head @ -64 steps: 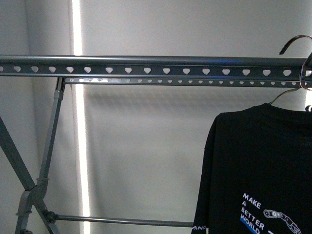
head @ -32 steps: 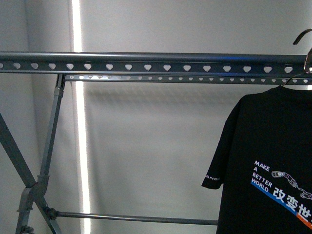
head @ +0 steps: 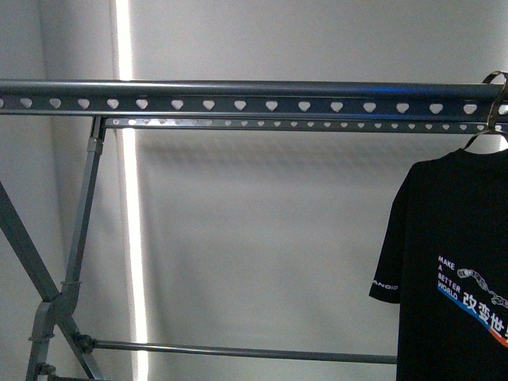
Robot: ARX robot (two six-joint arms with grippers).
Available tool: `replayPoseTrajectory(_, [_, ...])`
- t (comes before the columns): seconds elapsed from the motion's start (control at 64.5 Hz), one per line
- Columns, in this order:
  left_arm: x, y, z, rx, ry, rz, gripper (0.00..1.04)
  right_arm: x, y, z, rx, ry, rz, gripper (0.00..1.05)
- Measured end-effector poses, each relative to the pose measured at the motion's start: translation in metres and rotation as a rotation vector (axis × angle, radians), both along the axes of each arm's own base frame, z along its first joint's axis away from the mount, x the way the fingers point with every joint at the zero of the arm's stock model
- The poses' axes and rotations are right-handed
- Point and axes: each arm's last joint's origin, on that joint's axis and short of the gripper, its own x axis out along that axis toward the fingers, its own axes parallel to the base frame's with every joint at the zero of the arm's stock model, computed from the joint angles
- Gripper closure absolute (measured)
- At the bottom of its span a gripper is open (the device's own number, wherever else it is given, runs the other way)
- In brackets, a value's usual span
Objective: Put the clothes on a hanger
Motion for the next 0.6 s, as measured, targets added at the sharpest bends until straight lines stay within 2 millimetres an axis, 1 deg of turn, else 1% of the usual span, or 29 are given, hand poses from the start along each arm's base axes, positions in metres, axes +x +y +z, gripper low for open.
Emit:
replayPoseTrajectory(0.093, [-0.002, 0.0, -0.003, 0.0, -0.01, 0.003, 1.01, 0.001, 0.002, -0.004, -0.004, -0.004, 0.0, 0.95])
replayPoseTrajectory(0.124, [-0.004, 0.0, -0.004, 0.0, 0.002, 0.001, 1.01, 0.002, 0.002, -0.006, -0.01, -0.007, -0.005, 0.91])
replayPoseTrajectory(0.14, [-0.005, 0.0, -0.005, 0.0, 0.008, 0.001, 1.01, 0.002, 0.002, -0.007, -0.013, -0.009, -0.007, 0.88])
replayPoseTrajectory(0.202, [-0.011, 0.0, -0.006, 0.0, 0.009, 0.0, 1.01, 0.004, 0.001, -0.009, -0.015, -0.027, -0.006, 0.79])
replayPoseTrajectory(0.279, [-0.012, 0.0, -0.005, 0.0, -0.008, 0.0, 1.01, 0.002, 0.001, -0.01, -0.006, -0.051, -0.012, 0.66])
replayPoseTrajectory(0.357, [-0.012, 0.0, -0.005, 0.0, -0.009, 0.0, 1.01, -0.006, -0.001, -0.005, -0.012, -0.11, -0.023, 0.49])
replayPoseTrajectory(0.388, [-0.012, 0.0, -0.005, 0.0, -0.009, 0.0, 1.01, -0.012, -0.001, 0.0, -0.016, -0.141, -0.026, 0.42])
replayPoseTrajectory(0.403, [-0.012, 0.0, -0.005, 0.0, -0.009, 0.0, 1.01, -0.017, -0.001, 0.003, -0.021, -0.166, -0.026, 0.36])
replayPoseTrajectory(0.45, [-0.013, 0.0, -0.005, 0.0, -0.01, 0.0, 1.01, -0.031, -0.001, 0.014, -0.018, -0.225, -0.02, 0.26])
replayPoseTrajectory(0.481, [-0.013, 0.0, -0.005, 0.0, -0.01, 0.0, 1.01, -0.037, -0.001, 0.019, -0.019, -0.248, -0.015, 0.22])
replayPoseTrajectory(0.512, [-0.013, 0.0, -0.005, 0.0, -0.01, 0.0, 1.01, -0.05, 0.0, 0.027, -0.025, -0.293, -0.01, 0.15])
replayPoseTrajectory(0.574, [-0.013, 0.0, -0.005, 0.0, -0.01, 0.0, 1.01, -0.071, 0.004, 0.04, -0.019, -0.365, 0.008, 0.06])
replayPoseTrajectory(0.589, [-0.013, 0.0, -0.005, 0.0, -0.01, 0.0, 1.01, -0.075, 0.005, 0.042, -0.016, -0.377, 0.012, 0.06])
replayPoseTrajectory(0.605, [-0.013, 0.0, -0.005, 0.0, -0.01, 0.0, 1.01, -0.083, 0.007, 0.046, -0.015, -0.4, 0.02, 0.06])
